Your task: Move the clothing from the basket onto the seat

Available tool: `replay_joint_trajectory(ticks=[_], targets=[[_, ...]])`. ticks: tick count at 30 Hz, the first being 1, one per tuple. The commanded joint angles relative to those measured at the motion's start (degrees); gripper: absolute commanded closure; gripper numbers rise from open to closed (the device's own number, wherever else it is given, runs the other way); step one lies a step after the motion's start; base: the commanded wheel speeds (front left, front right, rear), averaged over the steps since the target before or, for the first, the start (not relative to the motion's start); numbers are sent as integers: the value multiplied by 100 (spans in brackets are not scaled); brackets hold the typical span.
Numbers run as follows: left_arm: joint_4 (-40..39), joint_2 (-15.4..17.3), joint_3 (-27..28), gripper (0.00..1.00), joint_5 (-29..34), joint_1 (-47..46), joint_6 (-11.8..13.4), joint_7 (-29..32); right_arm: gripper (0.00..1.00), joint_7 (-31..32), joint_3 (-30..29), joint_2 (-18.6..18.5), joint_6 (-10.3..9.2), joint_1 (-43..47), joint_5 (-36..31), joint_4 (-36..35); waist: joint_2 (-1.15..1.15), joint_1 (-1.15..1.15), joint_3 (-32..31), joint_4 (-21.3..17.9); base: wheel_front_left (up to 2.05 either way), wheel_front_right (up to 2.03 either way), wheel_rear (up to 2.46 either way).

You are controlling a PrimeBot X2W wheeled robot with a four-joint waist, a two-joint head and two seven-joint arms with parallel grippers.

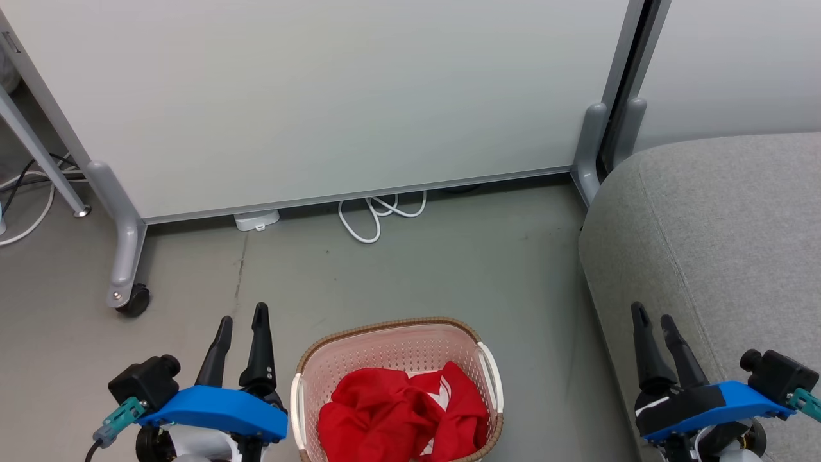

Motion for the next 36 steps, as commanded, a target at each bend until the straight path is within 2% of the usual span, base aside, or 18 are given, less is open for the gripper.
replay_joint_trajectory(ticks=[1,14,36], targets=[[-29,40,-49,0,191,-169,18,-69,0,-62,19,-44,8,-125,-190,-29,0,0,0,3,0,0,0],[106,133,-253,0,1092,-222,131,-272,0,-248,72,-52,10,-164,-1051,43,0,0,-19,6,0,0,0],[274,183,-382,0,2123,-247,162,-569,0,-469,87,-60,12,-175,-2281,101,0,0,-16,13,0,0,0]])
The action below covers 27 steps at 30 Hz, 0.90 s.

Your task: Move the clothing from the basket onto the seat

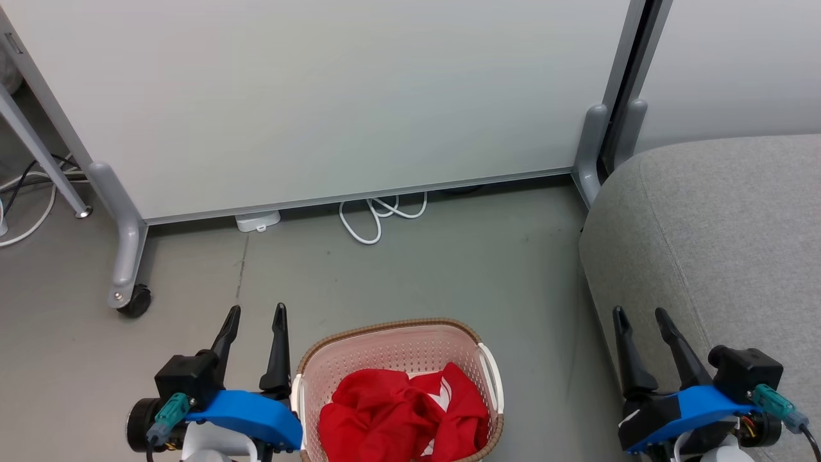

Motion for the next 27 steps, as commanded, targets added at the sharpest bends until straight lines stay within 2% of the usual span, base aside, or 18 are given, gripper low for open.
replay_joint_trajectory(ticks=[1,27], targets=[[5,23,-9,0,145,-101,-5,-64,0,-55,5,-44,10,-130,-156,-14,0,0,2,2,0,0,0],[204,-55,129,0,954,-122,-76,-346,0,-337,55,-49,9,-173,-1212,77,0,0,80,-6,0,0,0]])
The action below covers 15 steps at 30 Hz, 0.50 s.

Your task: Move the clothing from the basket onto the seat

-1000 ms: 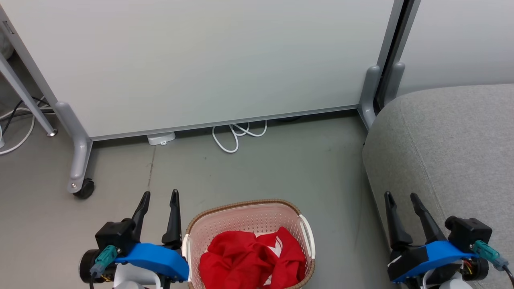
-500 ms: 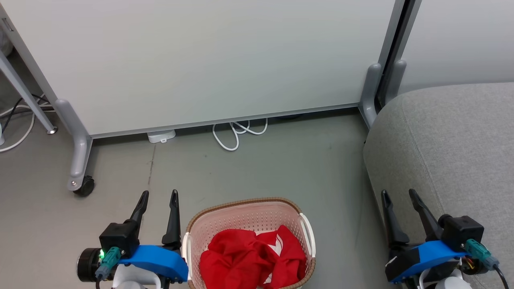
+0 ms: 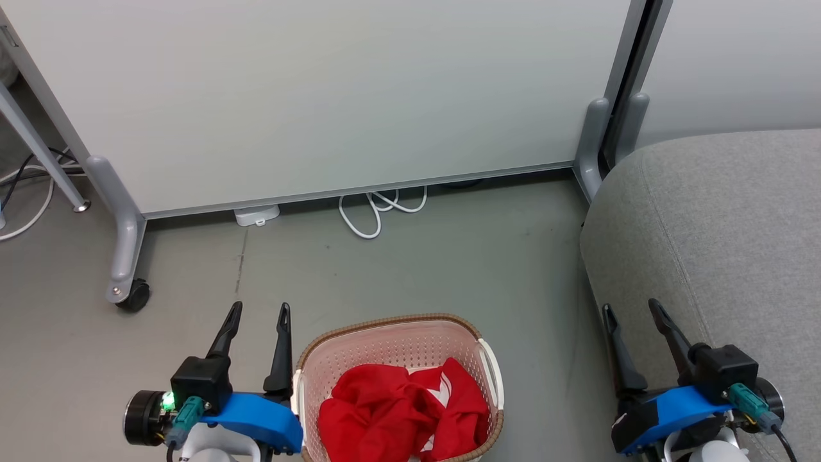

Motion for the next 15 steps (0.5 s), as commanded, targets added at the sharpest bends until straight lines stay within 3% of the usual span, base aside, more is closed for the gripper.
replay_joint_trajectory(ticks=[1,15], targets=[[13,0,10,0,95,-53,-19,-63,0,-49,6,-35,2,-81,-109,14,0,0,-1,-2,0,0,0],[59,-61,110,0,143,-58,-67,-98,0,-108,14,-35,3,-109,-186,59,0,0,9,-4,0,0,0]])
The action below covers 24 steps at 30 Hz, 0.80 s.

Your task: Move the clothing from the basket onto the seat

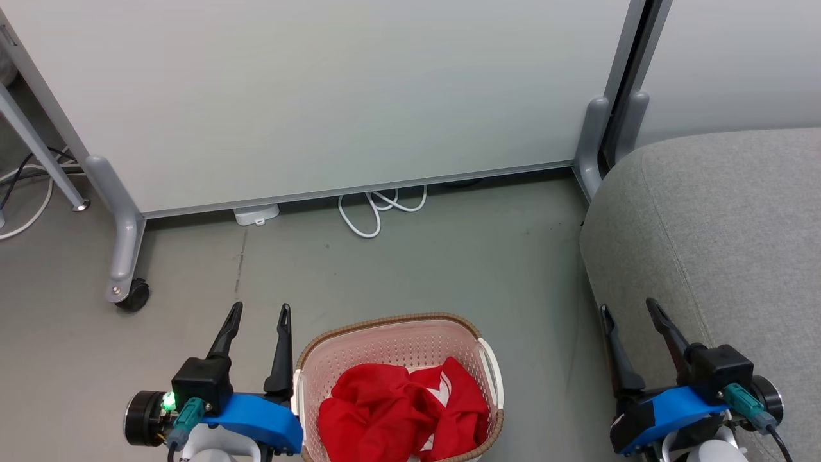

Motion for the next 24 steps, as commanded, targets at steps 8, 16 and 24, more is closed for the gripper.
replay_joint_trajectory(ticks=[8,16,24], targets=[[34,-16,69,0,1,-29,-35,-30,0,-39,83,-32,3,-108,60,13,0,0,46,-63,0,0,0],[165,2,113,0,37,-110,-76,-30,0,-29,318,-30,3,-270,120,-62,0,0,394,-399,0,0,0],[628,153,50,0,79,-450,-154,-29,0,-49,755,-29,3,-734,260,-213,0,0,1162,-940,0,0,0]])
